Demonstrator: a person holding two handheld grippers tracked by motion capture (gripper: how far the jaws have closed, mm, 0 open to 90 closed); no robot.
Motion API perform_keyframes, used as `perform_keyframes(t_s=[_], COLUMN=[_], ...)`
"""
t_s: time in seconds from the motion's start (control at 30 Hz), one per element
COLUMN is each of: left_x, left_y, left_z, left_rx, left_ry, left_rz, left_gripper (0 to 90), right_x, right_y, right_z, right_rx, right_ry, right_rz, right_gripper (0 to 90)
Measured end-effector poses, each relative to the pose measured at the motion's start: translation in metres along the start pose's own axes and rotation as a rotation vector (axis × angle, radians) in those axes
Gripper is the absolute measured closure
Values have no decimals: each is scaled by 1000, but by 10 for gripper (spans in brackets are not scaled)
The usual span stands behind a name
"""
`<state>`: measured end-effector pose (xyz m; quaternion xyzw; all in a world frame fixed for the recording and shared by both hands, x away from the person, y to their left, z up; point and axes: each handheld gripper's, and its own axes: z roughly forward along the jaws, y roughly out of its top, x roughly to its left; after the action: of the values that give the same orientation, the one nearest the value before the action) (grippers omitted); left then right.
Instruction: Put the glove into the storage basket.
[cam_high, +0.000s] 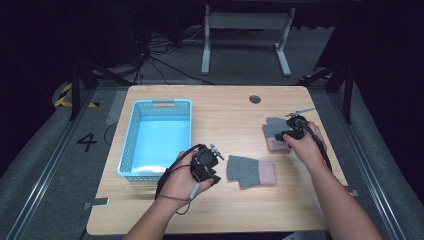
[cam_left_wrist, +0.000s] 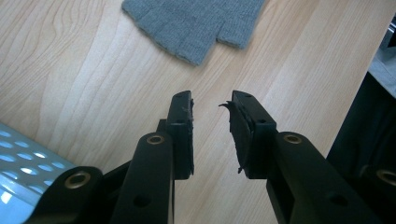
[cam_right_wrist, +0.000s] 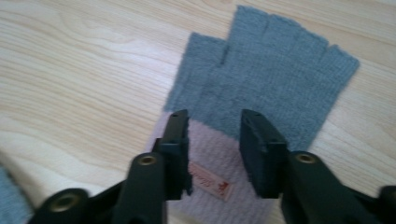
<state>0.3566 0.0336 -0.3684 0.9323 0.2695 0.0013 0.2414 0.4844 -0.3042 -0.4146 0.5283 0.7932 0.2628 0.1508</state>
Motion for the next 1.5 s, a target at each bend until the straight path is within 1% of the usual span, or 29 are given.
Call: perform_keyframes(t_s=[0.03,0.07,0.1,0.13,0.17,0.2,0.33,0.43,0.5,0.57,0.6,0.63,0.77,0.8,0.97,1.13,1.5], left_x=[0,0,0,0,0,0,0,1,1,1,1,1,1,1,1,1,0], left_y=[0,0,0,0,0,0,0,-1,-1,-1,-1,-1,-1,-1,0,1,5], left_z=[0,0,0,0,0,0,0,0,0,-1,-1,-1,0,0,0,0,2], left_rx=[0,0,0,1,1,1,1,-1,-3,-2,-2,-2,-1,-1,1,-1,4], left_ry=[-1,0,-1,-1,-1,-1,-1,-3,-4,-3,-4,-3,-4,-4,-2,-7,-14], left_rz=[0,0,-1,0,0,0,1,-4,-5,-1,-2,-1,-4,-4,-4,0,14], left_gripper=[704,704,704,706,706,706,708,709,711,711,711,711,711,710,709,708,705], right_x=[3,8,8,13,15,15,23,28,33,34,35,36,36,35,32,25,9], right_y=[1,2,2,3,4,4,6,6,6,6,5,4,2,0,-2,-6,-17], right_z=[-1,-3,-3,-2,-1,-1,4,7,11,13,16,17,19,19,16,12,5], right_rx=[-6,2,2,14,20,20,29,37,50,58,67,76,91,92,95,101,108], right_ry=[12,33,33,58,68,68,87,99,110,112,130,131,119,116,111,93,70], right_rz=[-10,-28,-28,-36,-40,-40,-63,-76,-89,-90,-111,-109,-117,-107,-99,-99,-65], right_gripper=[707,784,784,841,858,858,890,896,898,898,899,899,900,900,900,899,899])
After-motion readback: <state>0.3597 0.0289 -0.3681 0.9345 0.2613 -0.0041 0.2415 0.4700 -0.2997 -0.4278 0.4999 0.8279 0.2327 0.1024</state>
